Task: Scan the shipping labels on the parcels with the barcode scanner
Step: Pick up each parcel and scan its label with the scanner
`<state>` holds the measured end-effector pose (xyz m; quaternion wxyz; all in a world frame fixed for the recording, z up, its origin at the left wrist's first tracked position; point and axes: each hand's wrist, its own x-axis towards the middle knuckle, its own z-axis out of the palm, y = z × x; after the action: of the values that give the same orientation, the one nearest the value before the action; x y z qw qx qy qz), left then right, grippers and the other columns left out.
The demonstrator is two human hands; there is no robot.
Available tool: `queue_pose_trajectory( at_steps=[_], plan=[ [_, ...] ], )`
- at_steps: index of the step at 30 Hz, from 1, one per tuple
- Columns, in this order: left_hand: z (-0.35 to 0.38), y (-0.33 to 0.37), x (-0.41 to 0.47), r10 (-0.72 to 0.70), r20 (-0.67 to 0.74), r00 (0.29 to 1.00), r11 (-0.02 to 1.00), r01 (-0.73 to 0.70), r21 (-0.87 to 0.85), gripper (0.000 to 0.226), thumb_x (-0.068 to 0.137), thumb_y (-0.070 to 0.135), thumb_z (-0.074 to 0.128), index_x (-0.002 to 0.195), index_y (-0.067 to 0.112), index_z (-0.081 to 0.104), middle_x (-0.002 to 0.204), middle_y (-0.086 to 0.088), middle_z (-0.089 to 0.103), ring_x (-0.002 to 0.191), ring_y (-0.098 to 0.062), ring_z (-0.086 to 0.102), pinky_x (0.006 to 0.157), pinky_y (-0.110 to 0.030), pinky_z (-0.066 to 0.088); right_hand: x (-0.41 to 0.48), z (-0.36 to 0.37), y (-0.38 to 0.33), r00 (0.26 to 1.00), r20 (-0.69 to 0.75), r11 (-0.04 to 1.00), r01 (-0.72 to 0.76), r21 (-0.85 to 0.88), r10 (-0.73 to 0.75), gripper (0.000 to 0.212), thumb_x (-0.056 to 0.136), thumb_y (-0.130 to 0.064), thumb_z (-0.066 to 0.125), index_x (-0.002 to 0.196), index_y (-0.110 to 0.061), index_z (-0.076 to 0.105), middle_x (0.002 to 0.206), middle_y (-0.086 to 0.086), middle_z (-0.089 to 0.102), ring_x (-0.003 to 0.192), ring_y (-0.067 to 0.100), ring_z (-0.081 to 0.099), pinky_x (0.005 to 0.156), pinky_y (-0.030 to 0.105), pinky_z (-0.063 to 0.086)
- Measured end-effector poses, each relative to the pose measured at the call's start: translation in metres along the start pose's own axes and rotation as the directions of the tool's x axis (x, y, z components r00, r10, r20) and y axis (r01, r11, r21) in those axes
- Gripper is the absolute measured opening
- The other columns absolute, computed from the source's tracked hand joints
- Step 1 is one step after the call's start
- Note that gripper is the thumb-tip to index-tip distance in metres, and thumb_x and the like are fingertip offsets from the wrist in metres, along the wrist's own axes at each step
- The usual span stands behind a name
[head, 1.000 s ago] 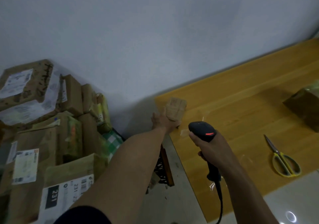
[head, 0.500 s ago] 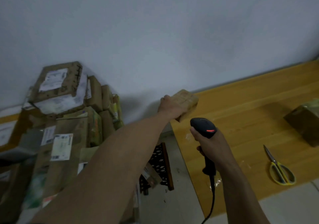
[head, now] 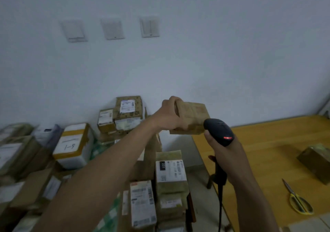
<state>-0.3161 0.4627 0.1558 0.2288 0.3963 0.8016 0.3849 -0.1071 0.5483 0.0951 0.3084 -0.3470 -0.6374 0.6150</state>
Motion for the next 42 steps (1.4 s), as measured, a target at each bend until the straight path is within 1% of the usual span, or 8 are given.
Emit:
queue_pose_trajectory(
  at_steps=[5, 16, 19, 25, 32, 35, 38, 42],
  plan=[
    [-0.082, -0.077, -0.161, 0.104, -0.089, 0.991, 0.962, -0.123, -0.243, 0.098, 0.067, 0.013, 0.096, 0.137, 0.048, 0.039, 0.138, 0.015, 0.050, 0.117, 0.015, 0.053, 0.083, -0.014, 0.055, -0.091, 0.088, -0.040, 0.990, 0.110, 0.995, 0.087, 0.053, -0.092, 0.054, 0.080, -0.053, 0.081, 0.129, -0.043, 0.061, 0.111, -0.021, 0.071, 0.099, 0.002, 0.070, 0.078, 0.038, 0.065],
    [-0.142, -0.247, -0.348, -0.229, -0.352, 0.908, 0.732, -0.077, -0.677, 0.083, 0.073, 0.064, 0.084, 0.141, 0.070, 0.037, 0.152, 0.015, 0.053, 0.135, -0.004, 0.054, 0.112, -0.045, 0.047, -0.218, 0.281, -0.016, 0.890, 0.452, 0.997, 0.019, 0.081, -0.054, 0.044, 0.087, -0.039, 0.078, 0.126, -0.044, 0.060, 0.121, -0.018, 0.067, 0.091, -0.009, 0.066, 0.061, 0.010, 0.053],
    [-0.151, -0.272, -0.371, -0.282, -0.458, 0.843, 0.775, -0.081, -0.627, 0.114, 0.065, 0.039, 0.096, 0.158, 0.046, 0.030, 0.149, 0.014, 0.055, 0.139, -0.011, 0.051, 0.106, -0.049, 0.052, -0.226, 0.303, -0.013, 0.878, 0.479, 0.992, -0.062, 0.114, -0.001, 0.033, 0.086, -0.040, 0.076, 0.114, -0.049, 0.059, 0.123, -0.013, 0.066, 0.105, 0.006, 0.066, 0.061, 0.013, 0.055],
    [-0.158, -0.295, -0.384, -0.055, -0.613, 0.788, 0.873, -0.259, -0.412, 0.086, 0.076, -0.010, 0.085, 0.133, 0.047, 0.056, 0.138, 0.011, 0.061, 0.133, -0.012, 0.055, 0.096, -0.053, 0.058, -0.223, 0.328, -0.006, 0.895, 0.438, 0.966, -0.185, 0.182, 0.089, 0.063, 0.077, -0.049, 0.075, 0.136, -0.032, 0.060, 0.131, -0.008, 0.068, 0.111, 0.015, 0.070, 0.072, 0.029, 0.061],
    [-0.130, -0.316, -0.365, 0.162, -0.546, 0.822, 0.923, -0.322, -0.211, 0.077, 0.073, 0.027, 0.094, 0.137, 0.036, 0.052, 0.165, 0.009, 0.020, 0.154, -0.015, 0.026, 0.113, -0.043, 0.046, -0.210, 0.347, -0.004, 0.937, 0.333, 0.978, -0.162, 0.134, 0.110, 0.025, 0.086, -0.033, 0.080, 0.104, -0.037, 0.063, 0.107, -0.005, 0.071, 0.097, 0.013, 0.067, 0.067, 0.023, 0.056],
    [-0.116, -0.305, -0.359, -0.011, -0.588, 0.809, 0.811, -0.337, -0.478, 0.049, 0.077, 0.057, 0.083, 0.114, 0.030, 0.066, 0.163, 0.014, 0.029, 0.150, -0.006, 0.032, 0.099, -0.029, 0.055, -0.203, 0.349, 0.004, 0.943, 0.316, 0.972, -0.163, 0.167, 0.104, 0.033, 0.079, -0.025, 0.087, 0.096, -0.038, 0.063, 0.102, -0.009, 0.070, 0.096, 0.010, 0.067, 0.075, 0.025, 0.053],
    [-0.106, -0.305, -0.349, -0.355, -0.604, 0.714, 0.584, -0.336, -0.739, 0.048, 0.078, 0.026, 0.083, 0.122, 0.026, 0.063, 0.140, 0.007, 0.062, 0.134, -0.019, 0.057, 0.098, -0.040, 0.057, -0.198, 0.354, 0.015, 0.951, 0.285, 0.963, -0.182, 0.200, 0.120, 0.041, 0.072, -0.019, 0.091, 0.103, -0.033, 0.069, 0.098, -0.004, 0.078, 0.097, 0.017, 0.075, 0.085, 0.036, 0.061],
    [-0.109, -0.316, -0.343, -0.461, -0.421, 0.781, 0.425, -0.221, -0.878, 0.064, 0.078, 0.019, 0.079, 0.139, 0.019, 0.059, 0.128, -0.008, 0.071, 0.122, -0.028, 0.067, 0.106, -0.054, 0.050, -0.191, 0.355, 0.025, 0.923, 0.326, 0.939, -0.278, 0.202, 0.203, 0.047, 0.074, -0.011, 0.091, 0.116, -0.022, 0.072, 0.103, 0.004, 0.080, 0.098, 0.025, 0.078, 0.095, 0.057, 0.059]
  ],
)
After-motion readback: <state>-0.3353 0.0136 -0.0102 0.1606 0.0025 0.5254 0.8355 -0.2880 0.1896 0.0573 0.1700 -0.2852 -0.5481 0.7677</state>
